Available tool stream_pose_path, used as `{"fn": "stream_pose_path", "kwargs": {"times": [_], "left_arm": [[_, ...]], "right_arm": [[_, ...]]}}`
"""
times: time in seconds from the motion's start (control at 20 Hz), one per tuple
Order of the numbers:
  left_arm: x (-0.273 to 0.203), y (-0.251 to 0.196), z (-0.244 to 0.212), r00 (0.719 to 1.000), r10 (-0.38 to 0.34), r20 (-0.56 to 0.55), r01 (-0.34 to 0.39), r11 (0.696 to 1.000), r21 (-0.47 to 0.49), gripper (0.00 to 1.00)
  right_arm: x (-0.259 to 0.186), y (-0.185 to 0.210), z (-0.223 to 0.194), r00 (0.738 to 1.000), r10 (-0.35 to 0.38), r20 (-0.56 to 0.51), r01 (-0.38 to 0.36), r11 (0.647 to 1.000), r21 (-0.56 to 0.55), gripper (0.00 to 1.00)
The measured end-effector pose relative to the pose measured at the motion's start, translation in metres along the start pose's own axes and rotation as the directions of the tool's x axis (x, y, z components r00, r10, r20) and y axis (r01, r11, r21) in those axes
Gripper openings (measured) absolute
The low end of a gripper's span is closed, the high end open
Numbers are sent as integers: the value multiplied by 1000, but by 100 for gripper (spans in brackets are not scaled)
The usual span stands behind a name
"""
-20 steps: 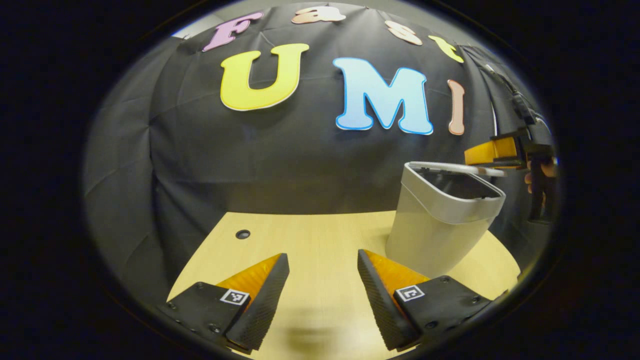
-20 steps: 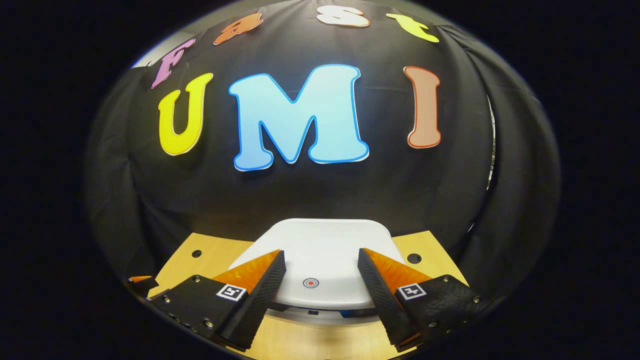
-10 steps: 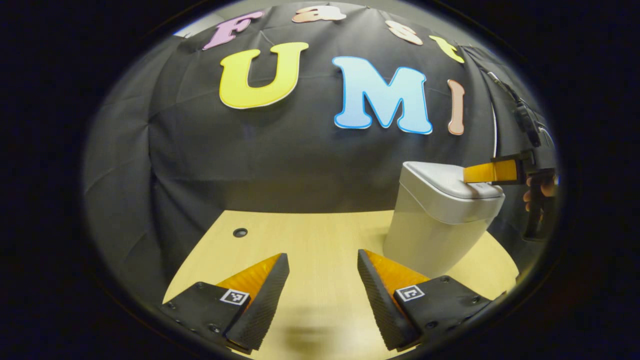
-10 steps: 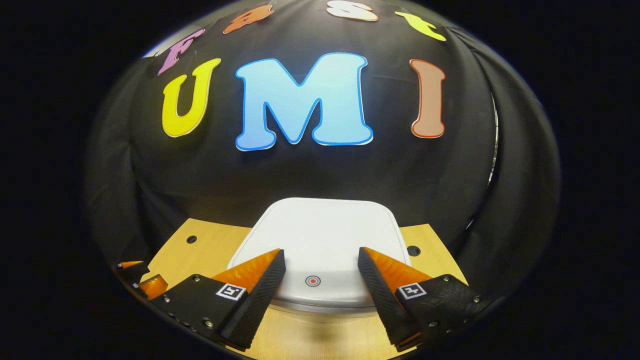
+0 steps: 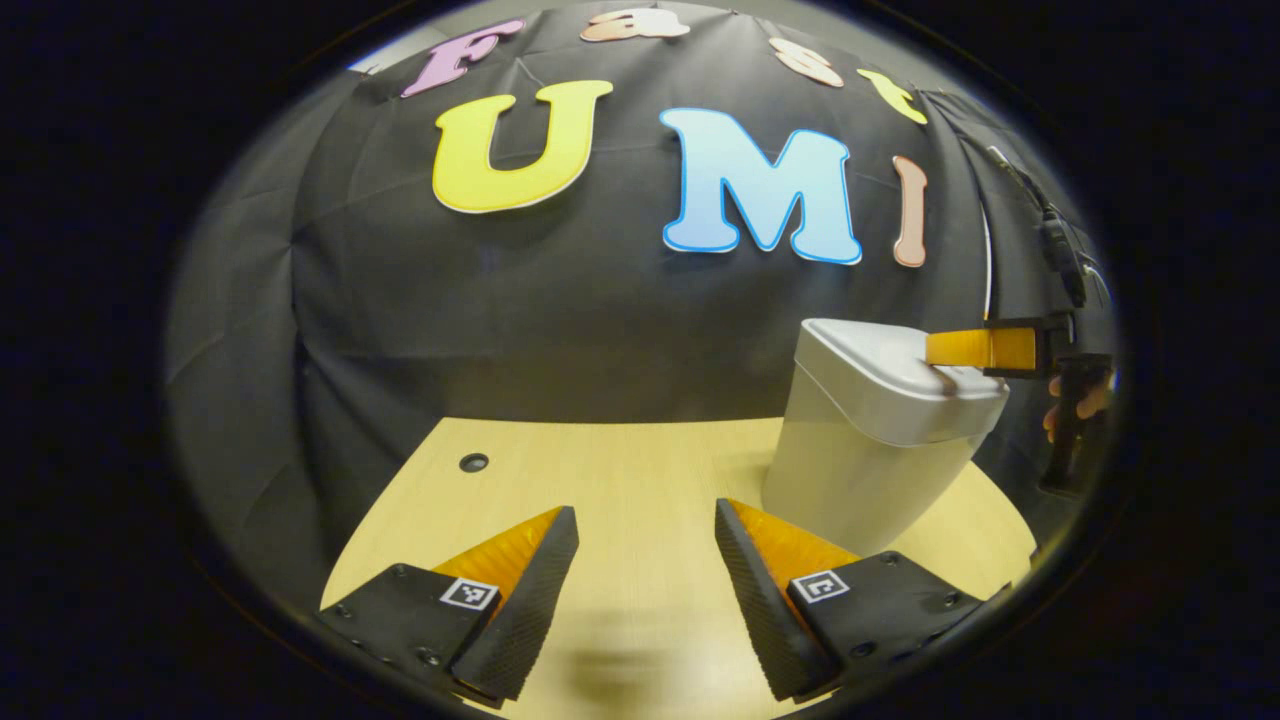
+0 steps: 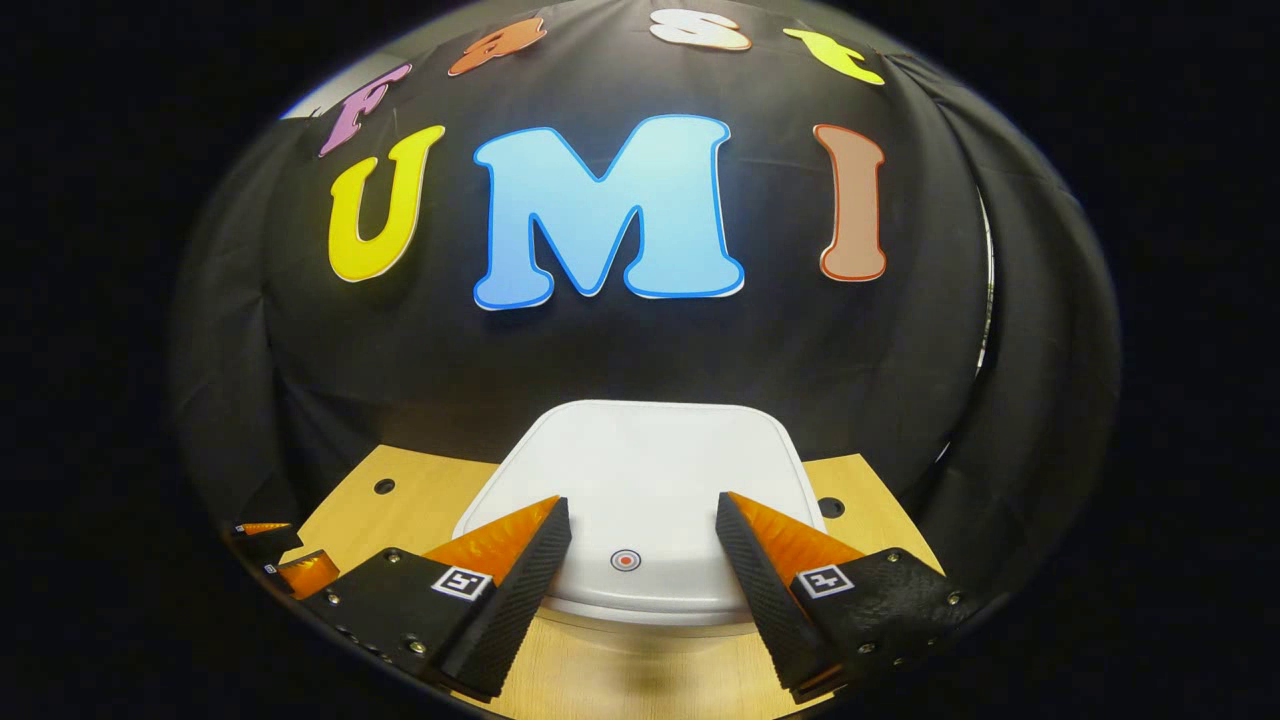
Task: Press the lid of the desktop garbage bin to open it, pick up the crumpled paper on the desktop and throw it into the bin, then pick up the pop can on the desktop and drop it into the bin, and finally close the garbage bin lid.
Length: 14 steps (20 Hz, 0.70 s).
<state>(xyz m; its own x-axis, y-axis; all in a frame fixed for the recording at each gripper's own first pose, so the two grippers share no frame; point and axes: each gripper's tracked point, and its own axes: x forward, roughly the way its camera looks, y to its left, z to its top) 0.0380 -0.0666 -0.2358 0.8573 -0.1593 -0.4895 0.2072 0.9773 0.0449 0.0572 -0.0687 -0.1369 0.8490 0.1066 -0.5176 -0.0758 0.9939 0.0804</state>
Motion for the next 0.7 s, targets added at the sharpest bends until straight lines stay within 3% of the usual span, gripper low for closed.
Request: {"fn": "stream_pose_path", "kwargs": {"times": [0.2,0.25,0.3,0.35,0.4,0.7], "left_arm": [[2,-4,0,1000,-7,-3,7,1000,-2,94],[2,-4,0,1000,-8,-3,8,1000,-1,88],[2,-4,0,1000,-8,-3,8,1000,0,91],[3,-5,0,1000,-8,-3,8,1000,-1,88],[3,-5,1,1000,-9,-4,9,1000,-1,94],[1,-6,-2,1000,-9,-8,9,1000,4,91]], "right_arm": [[1,0,-3,999,-11,41,11,1000,7,95],[2,0,-3,999,-14,48,13,1000,12,96],[2,0,-3,998,-17,54,16,1000,15,95],[2,0,-3,998,-19,57,18,1000,17,96],[2,0,-5,998,-21,57,20,1000,18,95],[1,0,-7,995,-25,98,24,1000,10,96]]}}
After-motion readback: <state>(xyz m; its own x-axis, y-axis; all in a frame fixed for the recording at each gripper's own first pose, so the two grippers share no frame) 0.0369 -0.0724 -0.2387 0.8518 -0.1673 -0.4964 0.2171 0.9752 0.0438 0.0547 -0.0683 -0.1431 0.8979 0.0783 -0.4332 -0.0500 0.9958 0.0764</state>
